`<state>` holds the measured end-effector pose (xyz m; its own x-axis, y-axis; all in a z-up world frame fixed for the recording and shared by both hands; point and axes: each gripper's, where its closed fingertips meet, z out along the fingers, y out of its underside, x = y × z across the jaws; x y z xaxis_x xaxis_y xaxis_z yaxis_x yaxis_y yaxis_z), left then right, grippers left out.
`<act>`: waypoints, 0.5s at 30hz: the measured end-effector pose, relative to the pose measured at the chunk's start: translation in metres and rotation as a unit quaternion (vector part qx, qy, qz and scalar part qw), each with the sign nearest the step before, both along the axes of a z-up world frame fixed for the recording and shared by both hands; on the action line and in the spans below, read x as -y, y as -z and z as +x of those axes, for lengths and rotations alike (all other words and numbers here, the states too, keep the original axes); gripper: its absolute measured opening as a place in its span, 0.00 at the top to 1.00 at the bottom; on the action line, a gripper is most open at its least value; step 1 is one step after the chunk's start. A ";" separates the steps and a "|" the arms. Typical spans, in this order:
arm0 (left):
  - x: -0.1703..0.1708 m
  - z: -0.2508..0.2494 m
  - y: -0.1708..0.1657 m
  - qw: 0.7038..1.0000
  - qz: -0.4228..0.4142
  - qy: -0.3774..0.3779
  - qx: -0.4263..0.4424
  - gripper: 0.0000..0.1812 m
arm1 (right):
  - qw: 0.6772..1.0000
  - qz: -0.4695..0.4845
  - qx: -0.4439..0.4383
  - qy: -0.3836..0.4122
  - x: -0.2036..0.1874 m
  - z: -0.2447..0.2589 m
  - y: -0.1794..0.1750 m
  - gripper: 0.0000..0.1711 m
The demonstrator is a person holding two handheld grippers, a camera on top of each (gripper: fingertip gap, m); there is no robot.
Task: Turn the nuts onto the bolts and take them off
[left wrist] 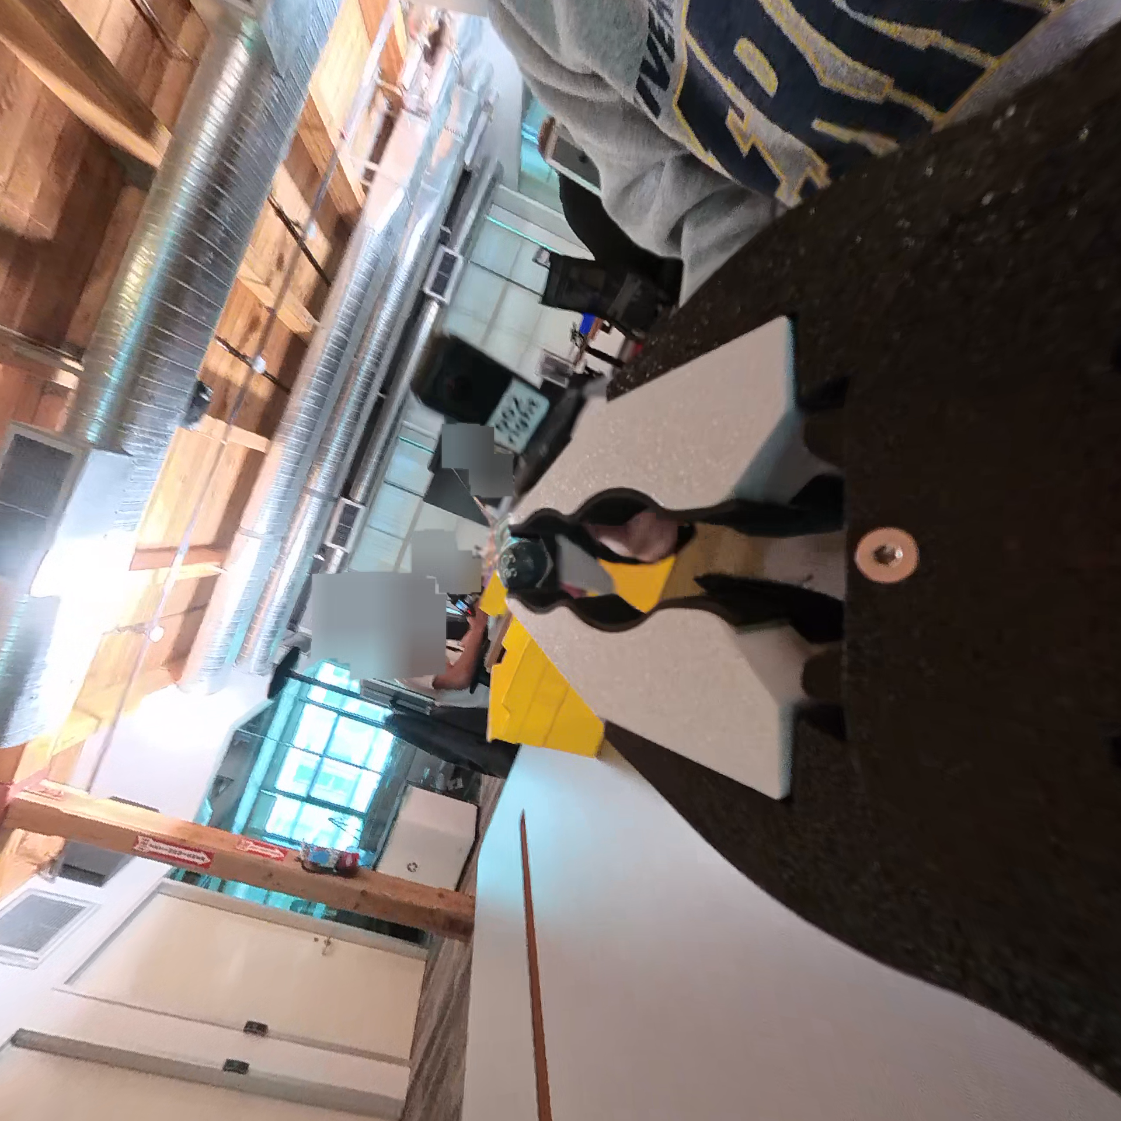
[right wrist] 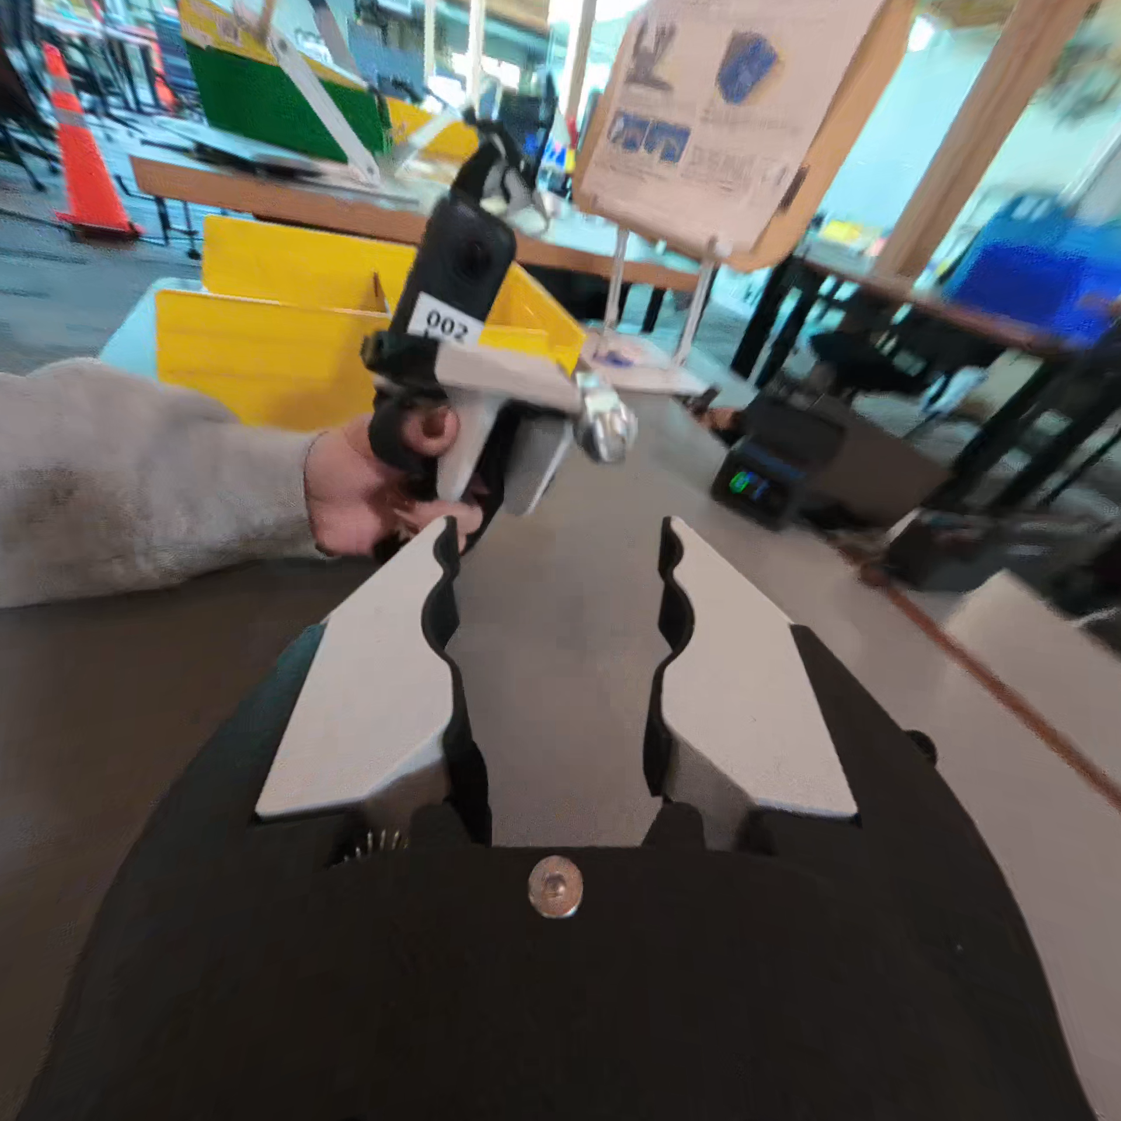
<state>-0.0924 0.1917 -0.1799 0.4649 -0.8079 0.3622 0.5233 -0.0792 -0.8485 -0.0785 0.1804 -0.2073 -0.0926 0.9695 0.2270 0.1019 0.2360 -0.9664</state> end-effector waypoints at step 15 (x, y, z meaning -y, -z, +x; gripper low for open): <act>-0.004 0.006 0.013 0.999 -0.039 0.026 -0.022 0.92 | 0.983 0.180 -0.039 0.019 0.013 0.007 -0.022 0.64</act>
<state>-0.0860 0.1955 -0.1930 0.4396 -0.8013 0.4058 0.4797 -0.1725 -0.8603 -0.0711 0.1675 -0.1850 -0.0265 0.8278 0.5604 0.0469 0.5611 -0.8264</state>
